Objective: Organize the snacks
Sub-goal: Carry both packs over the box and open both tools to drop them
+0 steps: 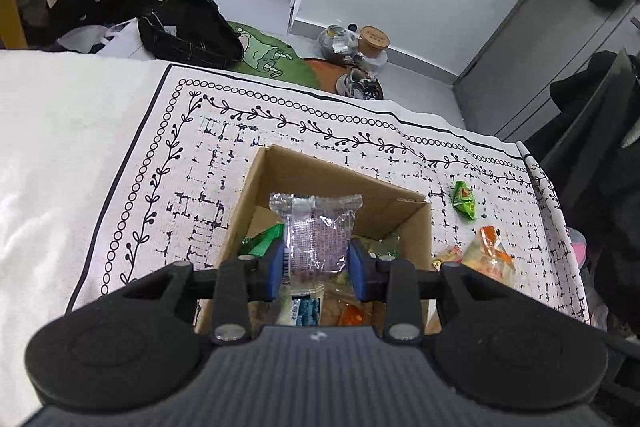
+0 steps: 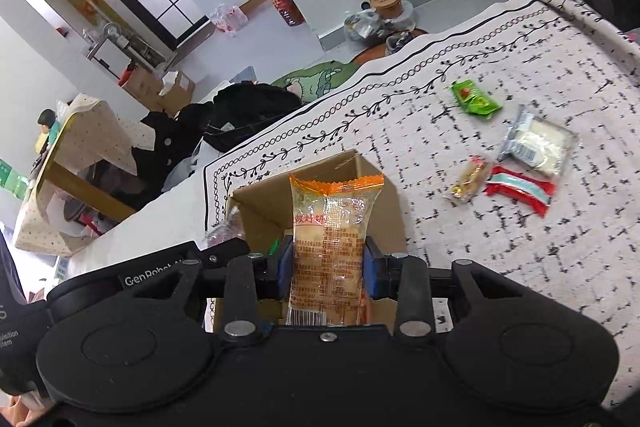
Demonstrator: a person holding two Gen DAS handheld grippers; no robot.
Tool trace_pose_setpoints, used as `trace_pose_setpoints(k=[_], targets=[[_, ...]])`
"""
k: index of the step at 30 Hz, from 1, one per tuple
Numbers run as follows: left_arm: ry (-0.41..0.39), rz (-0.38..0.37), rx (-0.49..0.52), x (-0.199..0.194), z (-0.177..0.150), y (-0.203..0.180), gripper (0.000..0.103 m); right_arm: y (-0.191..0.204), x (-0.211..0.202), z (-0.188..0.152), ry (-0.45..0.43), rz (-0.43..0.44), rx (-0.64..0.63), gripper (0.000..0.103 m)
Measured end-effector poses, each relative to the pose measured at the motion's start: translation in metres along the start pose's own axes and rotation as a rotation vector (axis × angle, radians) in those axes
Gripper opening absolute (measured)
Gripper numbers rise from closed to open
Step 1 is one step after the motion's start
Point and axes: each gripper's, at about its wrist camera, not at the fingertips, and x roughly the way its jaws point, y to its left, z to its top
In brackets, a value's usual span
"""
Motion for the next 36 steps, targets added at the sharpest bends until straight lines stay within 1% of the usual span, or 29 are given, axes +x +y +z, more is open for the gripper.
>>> trace_pose_setpoints(k=[3, 7, 11, 14, 17, 19, 21, 24, 28, 31, 34, 36], targets=[[-0.013, -0.030, -0.022, 0.002, 0.003, 0.007, 0.032, 0.005, 0.008, 0.000, 0.009, 0.000, -0.004, 0.034], [-0.020, -0.046, -0.059, 0.004, 0.007, 0.013, 0.036, 0.010, 0.019, 0.001, 0.020, -0.002, -0.005, 0.034], [-0.008, -0.042, -0.077, 0.008, 0.009, 0.020, 0.036, 0.014, 0.029, 0.001, 0.037, -0.007, -0.005, 0.034], [0.004, -0.031, -0.087, 0.011, 0.010, 0.024, 0.040, 0.017, 0.035, 0.000, 0.052, 0.004, 0.000, 0.034], [0.005, -0.009, -0.093, 0.012, 0.010, 0.026, 0.044, 0.019, 0.040, 0.000, 0.069, 0.018, 0.010, 0.037], [0.001, 0.006, -0.094, 0.012, 0.011, 0.028, 0.052, 0.018, 0.041, 0.000, 0.079, 0.022, 0.017, 0.042], [0.004, 0.006, -0.097, 0.012, 0.011, 0.029, 0.057, 0.014, 0.041, 0.000, 0.081, 0.012, 0.030, 0.047], [0.010, 0.008, -0.084, 0.013, 0.010, 0.024, 0.063, 0.005, 0.037, 0.001, 0.077, -0.007, 0.041, 0.047], [0.009, 0.007, -0.064, 0.012, 0.008, 0.017, 0.071, -0.004, 0.027, 0.001, 0.075, 0.027, 0.052, 0.048], [0.005, 0.013, -0.049, 0.010, 0.006, 0.010, 0.076, -0.009, 0.017, 0.002, 0.047, -0.021, 0.034, 0.050], [-0.004, 0.019, -0.042, 0.009, 0.003, 0.004, 0.081, -0.020, 0.007, 0.004, 0.035, -0.019, 0.049, 0.050], [-0.004, 0.022, -0.038, 0.009, 0.002, 0.001, 0.082, -0.029, 0.000, 0.005, 0.024, -0.030, 0.054, 0.051]])
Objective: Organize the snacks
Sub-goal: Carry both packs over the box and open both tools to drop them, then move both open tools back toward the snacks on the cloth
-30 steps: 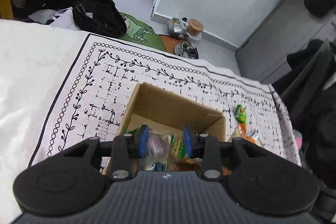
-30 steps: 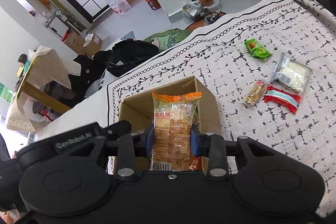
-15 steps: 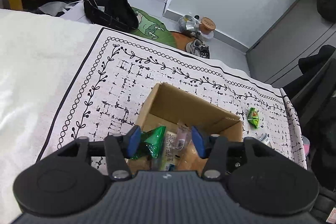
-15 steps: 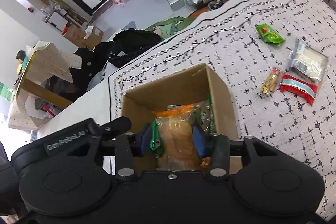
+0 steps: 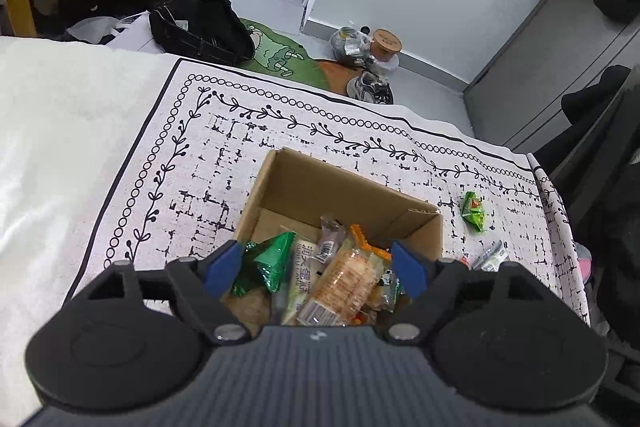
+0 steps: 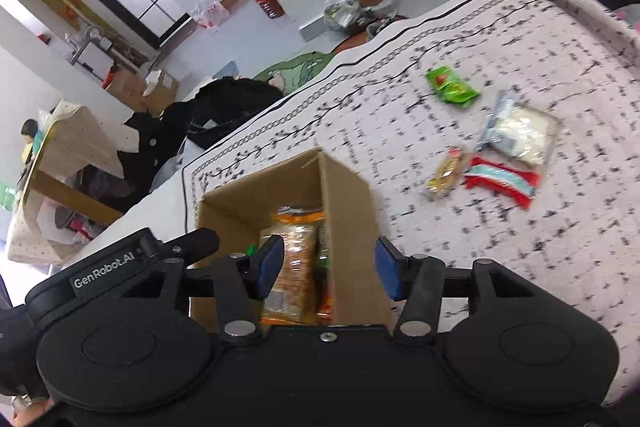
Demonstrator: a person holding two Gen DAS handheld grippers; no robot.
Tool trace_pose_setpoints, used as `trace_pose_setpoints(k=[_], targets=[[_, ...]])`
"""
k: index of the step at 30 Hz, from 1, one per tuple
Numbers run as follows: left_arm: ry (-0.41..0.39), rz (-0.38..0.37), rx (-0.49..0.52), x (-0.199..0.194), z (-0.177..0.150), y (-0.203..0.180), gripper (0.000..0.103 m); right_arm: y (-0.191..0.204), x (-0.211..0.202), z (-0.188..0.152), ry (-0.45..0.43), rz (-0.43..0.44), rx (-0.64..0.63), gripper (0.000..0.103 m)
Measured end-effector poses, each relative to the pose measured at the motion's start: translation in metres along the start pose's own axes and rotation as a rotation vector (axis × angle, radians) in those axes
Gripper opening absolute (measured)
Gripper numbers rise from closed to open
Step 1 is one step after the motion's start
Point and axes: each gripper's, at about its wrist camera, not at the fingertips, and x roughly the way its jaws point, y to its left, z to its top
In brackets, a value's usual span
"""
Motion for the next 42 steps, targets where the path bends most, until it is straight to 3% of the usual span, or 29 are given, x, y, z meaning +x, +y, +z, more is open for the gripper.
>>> trace_pose_setpoints(k=[14, 19, 24, 26, 31, 42], targets=[[0.020, 0.020, 0.066, -0.004, -0.017, -0.042, 0.087, -0.061, -0.040, 0.009, -0.063, -0.041, 0.058, 0.066], [0.000, 0.002, 0.107, -0.011, -0.024, -0.063, 0.091, -0.082, -0.055, 0.011, -0.099, -0.045, 0.072, 0.090], [-0.010, -0.025, 0.131, -0.013, -0.030, -0.080, 0.097, -0.103, -0.063, 0.016, -0.112, -0.051, 0.086, 0.096], [-0.024, -0.035, 0.144, -0.014, -0.032, -0.086, 0.102, -0.112, -0.065, 0.017, -0.113, -0.049, 0.100, 0.097], [-0.045, -0.055, 0.184, -0.014, -0.036, -0.104, 0.103, -0.130, -0.068, 0.021, -0.116, -0.048, 0.105, 0.099], [-0.004, -0.097, 0.270, 0.008, -0.044, -0.139, 0.103, -0.161, -0.056, 0.038, -0.114, -0.038, 0.067, 0.099]])
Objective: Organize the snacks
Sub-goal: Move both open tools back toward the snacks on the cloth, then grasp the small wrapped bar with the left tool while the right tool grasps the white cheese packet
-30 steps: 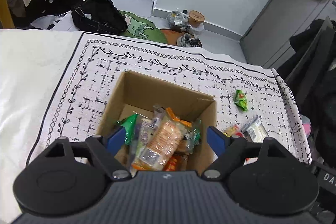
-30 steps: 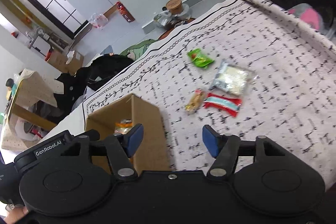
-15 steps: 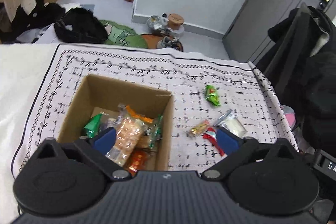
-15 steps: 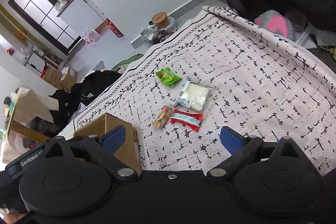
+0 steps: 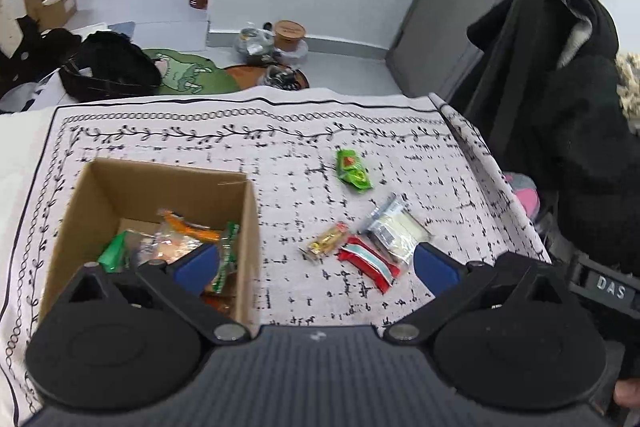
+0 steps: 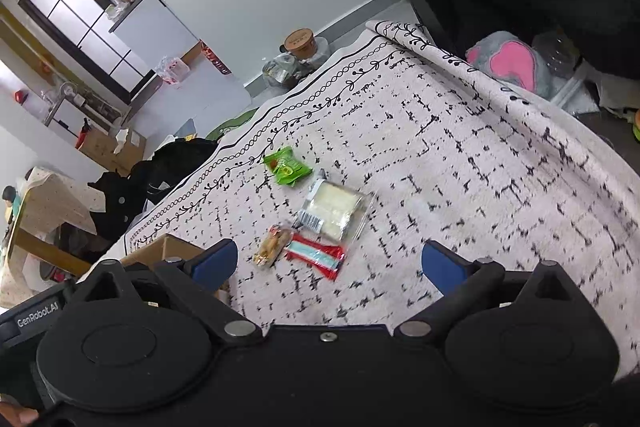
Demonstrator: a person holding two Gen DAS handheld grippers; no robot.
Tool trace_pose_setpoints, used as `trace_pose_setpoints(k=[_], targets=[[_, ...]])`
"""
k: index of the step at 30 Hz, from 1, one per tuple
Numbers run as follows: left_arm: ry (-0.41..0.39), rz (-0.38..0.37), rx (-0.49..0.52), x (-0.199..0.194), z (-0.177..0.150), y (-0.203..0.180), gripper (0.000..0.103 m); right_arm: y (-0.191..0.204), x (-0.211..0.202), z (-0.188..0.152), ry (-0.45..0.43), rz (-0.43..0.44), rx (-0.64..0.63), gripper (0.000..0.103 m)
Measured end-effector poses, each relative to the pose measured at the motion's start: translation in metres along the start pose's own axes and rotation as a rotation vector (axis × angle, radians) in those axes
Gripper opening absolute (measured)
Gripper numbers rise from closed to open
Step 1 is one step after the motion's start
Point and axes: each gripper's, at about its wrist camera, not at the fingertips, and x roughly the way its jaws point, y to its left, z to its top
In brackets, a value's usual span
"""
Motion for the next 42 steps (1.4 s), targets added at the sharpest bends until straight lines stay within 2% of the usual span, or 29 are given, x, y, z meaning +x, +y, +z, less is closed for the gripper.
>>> trace_pose_setpoints(k=[11, 15, 19, 22, 25, 28, 37, 42], targets=[[0.017, 0.002, 0.072, 0.025, 0.017, -0.018, 0.102, -0.016, 0.026, 0.024, 0.007, 0.031, -0.084, 0.098], [0.025, -0.004, 0.100, 0.039, 0.024, -0.027, 0.100, -0.019, 0.038, 0.030, 0.018, 0.059, -0.094, 0.088], [0.048, 0.001, 0.115, 0.056, 0.028, -0.033, 0.086, -0.022, 0.051, 0.032, 0.032, 0.078, -0.101, 0.075], [0.079, -0.009, 0.117, 0.072, 0.029, -0.036, 0.071, -0.024, 0.061, 0.033, 0.049, 0.092, -0.093, 0.065], [0.113, -0.002, 0.116, 0.089, 0.028, -0.038, 0.063, -0.026, 0.071, 0.033, 0.064, 0.100, -0.085, 0.057], [0.142, 0.006, 0.111, 0.104, 0.026, -0.037, 0.057, -0.027, 0.080, 0.034, 0.065, 0.103, -0.087, 0.055], [0.164, 0.032, 0.100, 0.137, 0.024, -0.035, 0.055, -0.026, 0.101, 0.042, 0.037, 0.087, -0.096, 0.056], [0.191, 0.043, 0.078, 0.152, 0.021, -0.029, 0.051, -0.021, 0.112, 0.044, 0.048, 0.119, -0.106, 0.056]])
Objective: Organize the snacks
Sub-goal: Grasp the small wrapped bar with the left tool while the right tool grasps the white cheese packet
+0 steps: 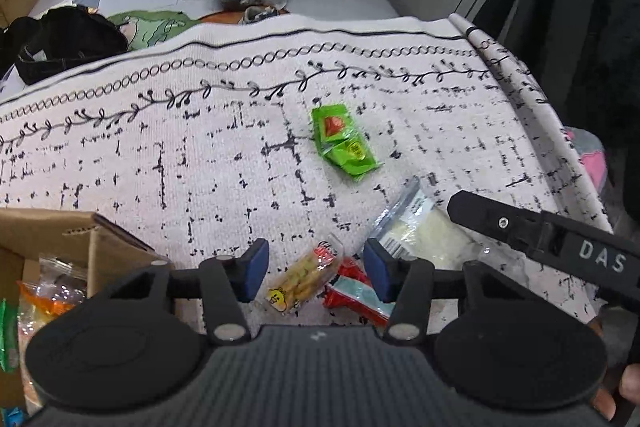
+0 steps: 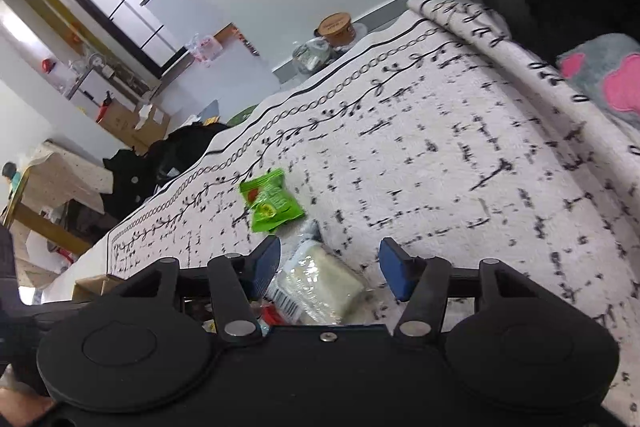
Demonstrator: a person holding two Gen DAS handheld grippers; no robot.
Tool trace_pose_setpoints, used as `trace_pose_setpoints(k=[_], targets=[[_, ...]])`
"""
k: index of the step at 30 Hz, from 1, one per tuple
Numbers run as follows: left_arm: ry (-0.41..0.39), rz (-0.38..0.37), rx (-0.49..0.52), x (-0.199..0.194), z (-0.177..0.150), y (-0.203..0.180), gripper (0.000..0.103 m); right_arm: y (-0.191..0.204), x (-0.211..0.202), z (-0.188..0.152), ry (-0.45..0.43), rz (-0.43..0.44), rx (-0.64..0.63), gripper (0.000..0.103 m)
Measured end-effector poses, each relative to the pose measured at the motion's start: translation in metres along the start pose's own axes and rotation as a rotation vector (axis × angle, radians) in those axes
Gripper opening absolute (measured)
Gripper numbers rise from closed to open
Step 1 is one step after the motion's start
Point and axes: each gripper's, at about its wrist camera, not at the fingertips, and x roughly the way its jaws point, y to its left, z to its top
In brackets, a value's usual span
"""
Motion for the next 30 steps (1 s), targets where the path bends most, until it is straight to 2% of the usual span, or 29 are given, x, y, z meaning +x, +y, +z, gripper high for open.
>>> trace_pose_setpoints(k=[2, 5, 7, 11, 26, 27, 28, 30], targets=[[0.014, 0.003, -0.008, 0.006, -0.002, 0.002, 0.050, 0.002, 0.003, -0.003, 0.021, 0.000, -0.014, 0.056], [0.046, 0.003, -0.020, 0.013, -0.006, 0.005, 0.042, 0.004, 0.009, -0.007, 0.061, -0.022, -0.040, 0.056], [0.055, 0.002, -0.034, 0.014, -0.009, 0.007, 0.032, 0.004, 0.011, -0.011, 0.092, -0.027, -0.051, 0.056], [0.067, 0.008, -0.039, 0.015, -0.011, 0.008, 0.020, 0.011, 0.013, -0.019, 0.129, -0.035, -0.103, 0.056], [0.092, 0.023, 0.009, 0.015, -0.022, 0.002, 0.020, 0.029, 0.006, -0.038, 0.184, -0.085, -0.257, 0.060], [0.092, 0.022, 0.009, 0.015, -0.022, 0.002, 0.020, 0.030, 0.006, -0.039, 0.185, -0.088, -0.266, 0.062], [0.092, 0.022, 0.009, 0.016, -0.022, 0.002, 0.020, 0.031, 0.006, -0.041, 0.192, -0.082, -0.282, 0.069], [0.092, 0.022, 0.010, 0.015, -0.022, 0.002, 0.020, 0.038, 0.008, -0.046, 0.206, -0.078, -0.324, 0.078]])
